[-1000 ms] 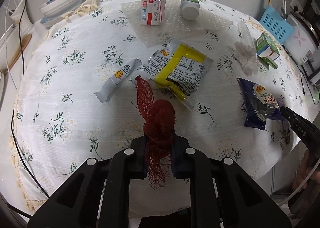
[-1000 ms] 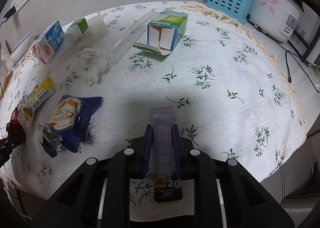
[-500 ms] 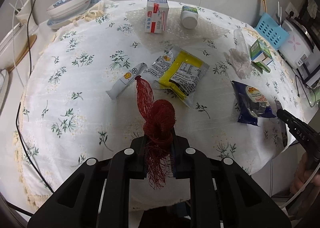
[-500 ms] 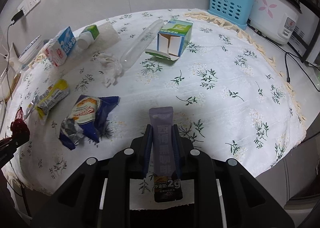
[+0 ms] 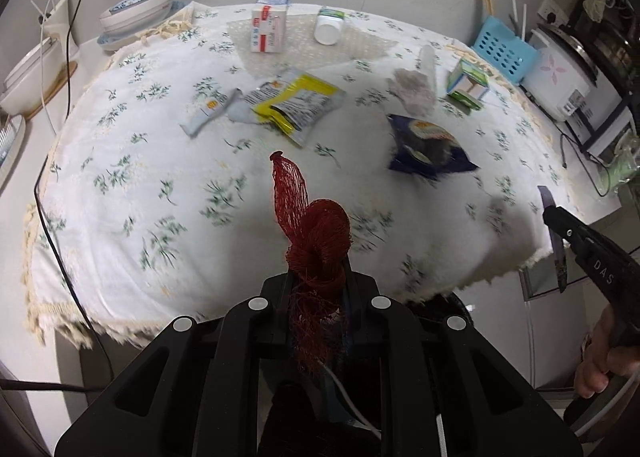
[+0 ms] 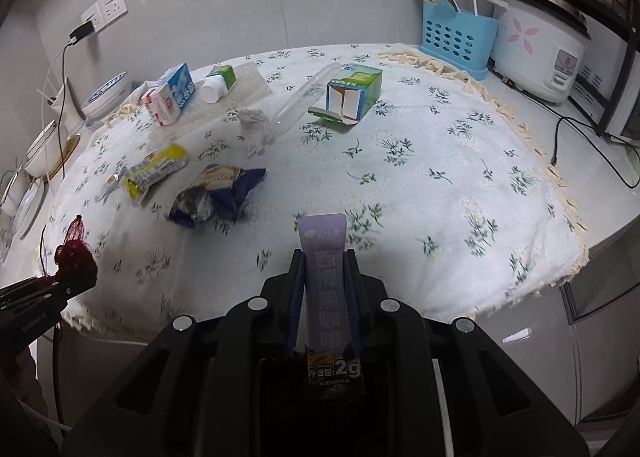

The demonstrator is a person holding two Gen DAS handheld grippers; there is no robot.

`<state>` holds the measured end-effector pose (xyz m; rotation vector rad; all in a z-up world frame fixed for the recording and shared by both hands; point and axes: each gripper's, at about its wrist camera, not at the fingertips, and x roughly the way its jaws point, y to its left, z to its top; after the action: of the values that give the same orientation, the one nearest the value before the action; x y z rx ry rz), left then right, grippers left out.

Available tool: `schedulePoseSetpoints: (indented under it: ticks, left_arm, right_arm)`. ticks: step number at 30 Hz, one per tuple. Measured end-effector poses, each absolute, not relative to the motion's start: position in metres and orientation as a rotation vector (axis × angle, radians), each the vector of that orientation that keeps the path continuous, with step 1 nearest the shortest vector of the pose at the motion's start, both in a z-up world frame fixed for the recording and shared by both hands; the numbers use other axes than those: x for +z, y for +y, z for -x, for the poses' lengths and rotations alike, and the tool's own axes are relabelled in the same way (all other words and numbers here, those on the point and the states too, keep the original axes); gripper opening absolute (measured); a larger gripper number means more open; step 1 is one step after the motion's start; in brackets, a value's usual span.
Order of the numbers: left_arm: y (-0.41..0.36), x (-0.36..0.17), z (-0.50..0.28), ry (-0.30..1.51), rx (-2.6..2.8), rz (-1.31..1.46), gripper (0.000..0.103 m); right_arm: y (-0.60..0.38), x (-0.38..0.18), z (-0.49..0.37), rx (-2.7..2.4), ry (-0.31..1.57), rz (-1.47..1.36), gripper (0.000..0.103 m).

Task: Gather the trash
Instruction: 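Carry the red mesh bag and purple sachet down over the black trash bin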

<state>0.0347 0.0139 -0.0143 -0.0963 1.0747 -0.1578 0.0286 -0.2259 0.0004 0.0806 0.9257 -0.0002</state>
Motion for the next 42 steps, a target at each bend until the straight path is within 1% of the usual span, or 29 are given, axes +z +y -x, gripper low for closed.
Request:
schedulePoseSetpoints:
  ticks: [6, 18, 31, 42]
  left_arm:
    - [-0.011, -0.021, -0.002, 1.068, -0.204, 0.09, 0.015]
    - [-0.049, -0.058, 0.043, 1.112, -0.259, 0.045, 0.015]
    - [-0.087, -0.112, 0.06, 1.166, -0.347, -0.002, 0.015]
    - [-0.116, -0.157, 0.068, 1.198, -0.417, -0.023, 0.015]
  right_arm:
    - [-0.232, -0.002, 0.01, 0.006, 0.929, -0.071, 0.018]
    - [-0.232, -0.038, 0.067, 0.009, 1.01, -0.044, 0.018]
    - [-0.247, -0.093, 0.092, -0.023, 1.058, -0.066, 0.019]
    - [-0.262, -0.125, 0.112, -0.043, 1.084, -0.062, 0.018]
